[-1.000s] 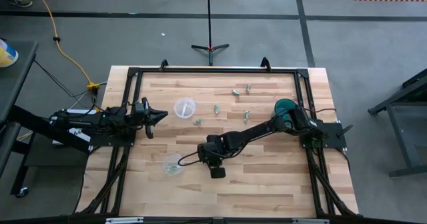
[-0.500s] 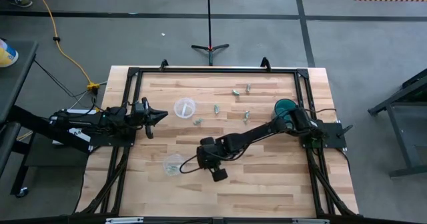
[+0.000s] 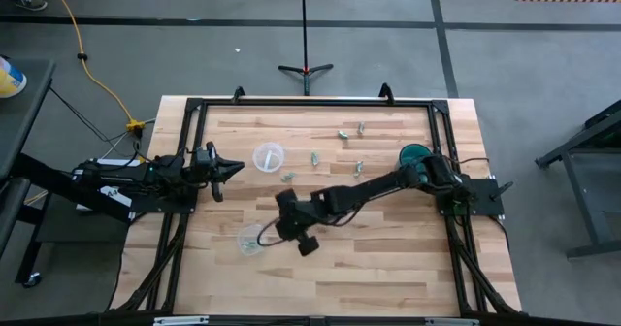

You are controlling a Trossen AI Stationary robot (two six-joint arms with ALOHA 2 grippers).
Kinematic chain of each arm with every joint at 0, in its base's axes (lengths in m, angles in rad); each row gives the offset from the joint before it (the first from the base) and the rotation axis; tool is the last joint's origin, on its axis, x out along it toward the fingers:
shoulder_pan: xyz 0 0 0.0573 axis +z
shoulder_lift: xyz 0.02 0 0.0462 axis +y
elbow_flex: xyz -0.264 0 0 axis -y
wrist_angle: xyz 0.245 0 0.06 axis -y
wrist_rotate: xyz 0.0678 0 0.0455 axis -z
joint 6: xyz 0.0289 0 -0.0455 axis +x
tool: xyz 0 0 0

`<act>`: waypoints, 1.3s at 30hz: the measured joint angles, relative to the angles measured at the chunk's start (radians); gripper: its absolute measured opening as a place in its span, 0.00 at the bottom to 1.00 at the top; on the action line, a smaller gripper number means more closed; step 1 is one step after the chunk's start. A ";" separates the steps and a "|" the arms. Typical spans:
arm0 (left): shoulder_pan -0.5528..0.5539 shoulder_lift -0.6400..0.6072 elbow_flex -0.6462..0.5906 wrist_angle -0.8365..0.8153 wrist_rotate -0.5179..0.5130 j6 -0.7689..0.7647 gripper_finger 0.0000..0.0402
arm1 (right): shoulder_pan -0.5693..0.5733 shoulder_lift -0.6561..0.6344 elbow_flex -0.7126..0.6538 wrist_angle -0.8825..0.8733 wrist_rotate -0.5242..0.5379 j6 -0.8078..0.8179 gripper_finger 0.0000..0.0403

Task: Pick and place items into bin
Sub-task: Put the white stevia packet into the bottom transparent bin

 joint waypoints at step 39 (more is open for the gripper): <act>0.000 0.000 0.000 0.000 -0.003 0.003 0.14 | -0.110 0.040 0.001 -0.070 -0.086 0.067 0.37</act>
